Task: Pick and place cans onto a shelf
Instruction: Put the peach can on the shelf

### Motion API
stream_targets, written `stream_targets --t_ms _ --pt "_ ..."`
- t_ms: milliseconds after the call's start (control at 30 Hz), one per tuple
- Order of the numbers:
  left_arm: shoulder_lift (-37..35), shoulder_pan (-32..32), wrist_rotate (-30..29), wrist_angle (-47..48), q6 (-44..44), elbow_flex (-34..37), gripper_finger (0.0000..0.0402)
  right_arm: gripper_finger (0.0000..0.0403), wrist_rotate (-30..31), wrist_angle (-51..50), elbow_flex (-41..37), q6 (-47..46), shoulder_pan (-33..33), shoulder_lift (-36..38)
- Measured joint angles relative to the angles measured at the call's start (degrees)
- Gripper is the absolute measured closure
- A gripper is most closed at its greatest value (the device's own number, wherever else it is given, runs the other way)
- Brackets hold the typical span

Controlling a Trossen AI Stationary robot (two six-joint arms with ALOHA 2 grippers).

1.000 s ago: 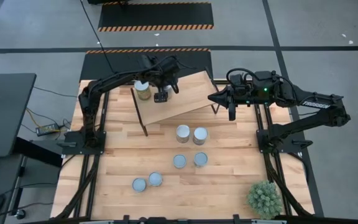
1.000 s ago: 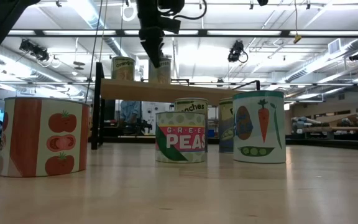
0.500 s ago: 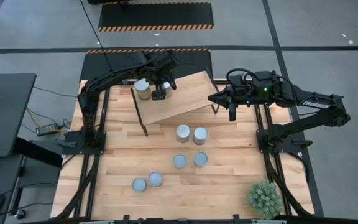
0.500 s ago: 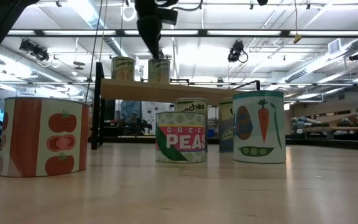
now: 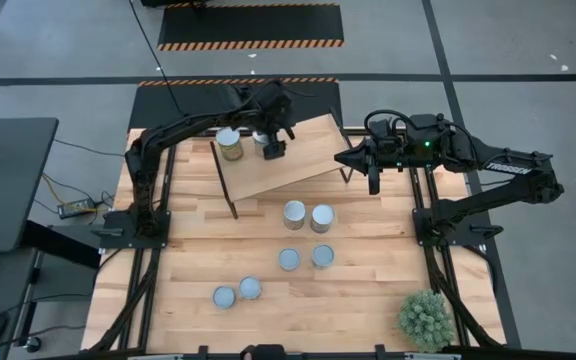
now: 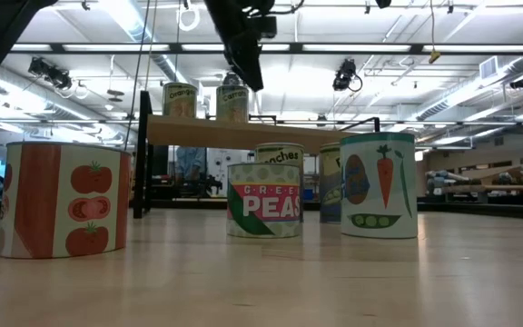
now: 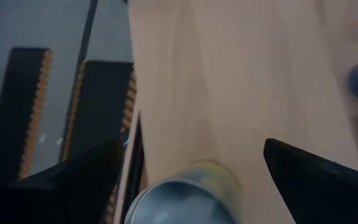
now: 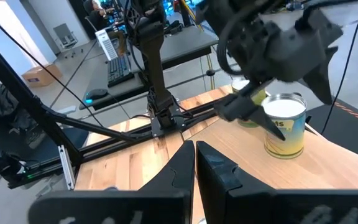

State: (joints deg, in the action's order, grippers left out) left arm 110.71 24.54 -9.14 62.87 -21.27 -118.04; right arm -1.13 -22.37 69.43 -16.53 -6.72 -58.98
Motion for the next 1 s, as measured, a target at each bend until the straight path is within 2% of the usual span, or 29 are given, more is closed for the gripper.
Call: stream_targets --t_ms 100,167,367,767,1000 --pt "0.07 -0.42 -6.59 0.11 -0.42 2.21 0.0005 0.0380 -0.02 0.14 0.00 0.00 0.00 0.00" --pt "0.09 -0.42 -8.89 0.43 -0.38 2.57 0.0005 0.0380 -0.02 0.62 0.00 0.01 0.00 0.00" --pt "0.03 -0.38 -10.72 0.52 0.57 2.66 0.0005 0.0380 -0.02 0.92 0.00 -0.36 0.00 0.00" --pt "0.03 0.71 -10.78 4.65 8.59 2.66 0.0005 0.0380 -0.06 0.92 0.00 -0.44 0.00 0.00" --pt "0.03 1.17 -11.42 8.01 10.21 2.66 0.0005 0.0380 -0.06 0.98 0.00 -0.48 0.65 0.00"
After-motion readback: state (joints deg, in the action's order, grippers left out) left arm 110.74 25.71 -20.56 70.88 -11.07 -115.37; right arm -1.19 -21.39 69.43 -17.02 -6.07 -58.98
